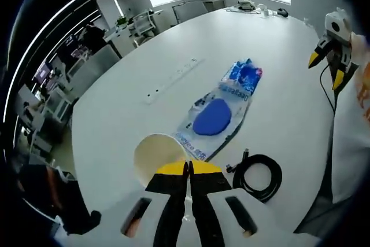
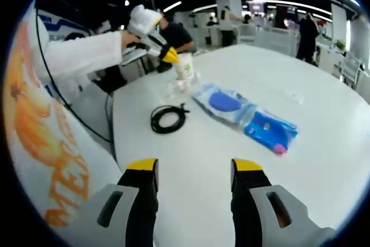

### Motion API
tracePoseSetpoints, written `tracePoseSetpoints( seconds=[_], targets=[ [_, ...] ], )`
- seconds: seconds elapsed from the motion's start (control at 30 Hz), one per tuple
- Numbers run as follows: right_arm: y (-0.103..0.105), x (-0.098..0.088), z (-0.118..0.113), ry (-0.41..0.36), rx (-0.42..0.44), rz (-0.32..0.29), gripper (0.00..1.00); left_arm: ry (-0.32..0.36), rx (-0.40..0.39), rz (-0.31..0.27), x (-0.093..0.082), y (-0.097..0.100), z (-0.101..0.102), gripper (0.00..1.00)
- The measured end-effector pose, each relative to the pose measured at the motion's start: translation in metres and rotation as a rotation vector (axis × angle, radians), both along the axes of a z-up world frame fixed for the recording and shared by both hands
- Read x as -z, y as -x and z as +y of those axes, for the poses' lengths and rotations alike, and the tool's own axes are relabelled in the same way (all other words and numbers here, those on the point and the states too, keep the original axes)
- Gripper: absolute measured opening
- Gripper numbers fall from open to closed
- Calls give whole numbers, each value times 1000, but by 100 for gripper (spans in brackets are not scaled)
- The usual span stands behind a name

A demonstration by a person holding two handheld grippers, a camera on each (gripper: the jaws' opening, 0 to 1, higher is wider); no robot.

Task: Arrange the tabletop items into an orderly group along one side of the table until the central work area is clear of visible clutter.

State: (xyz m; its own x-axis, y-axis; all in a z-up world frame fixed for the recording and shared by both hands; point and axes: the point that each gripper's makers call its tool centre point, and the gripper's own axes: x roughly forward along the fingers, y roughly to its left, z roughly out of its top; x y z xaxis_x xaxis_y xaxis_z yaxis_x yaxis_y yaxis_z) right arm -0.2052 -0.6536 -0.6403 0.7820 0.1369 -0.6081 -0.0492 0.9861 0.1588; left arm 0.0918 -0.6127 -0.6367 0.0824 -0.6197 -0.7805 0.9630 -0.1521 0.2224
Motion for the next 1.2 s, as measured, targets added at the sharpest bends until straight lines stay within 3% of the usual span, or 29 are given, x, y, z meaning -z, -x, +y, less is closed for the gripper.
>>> tracePoseSetpoints(
  seconds=[0.27, 1.2],
  targets=[
    [1, 3, 3, -14, 12, 16, 49, -51, 0, 14, 22, -12, -8, 0],
    [2, 12, 3, -12, 19, 64, 48, -99, -41, 25, 54, -23, -22, 0]
  ],
)
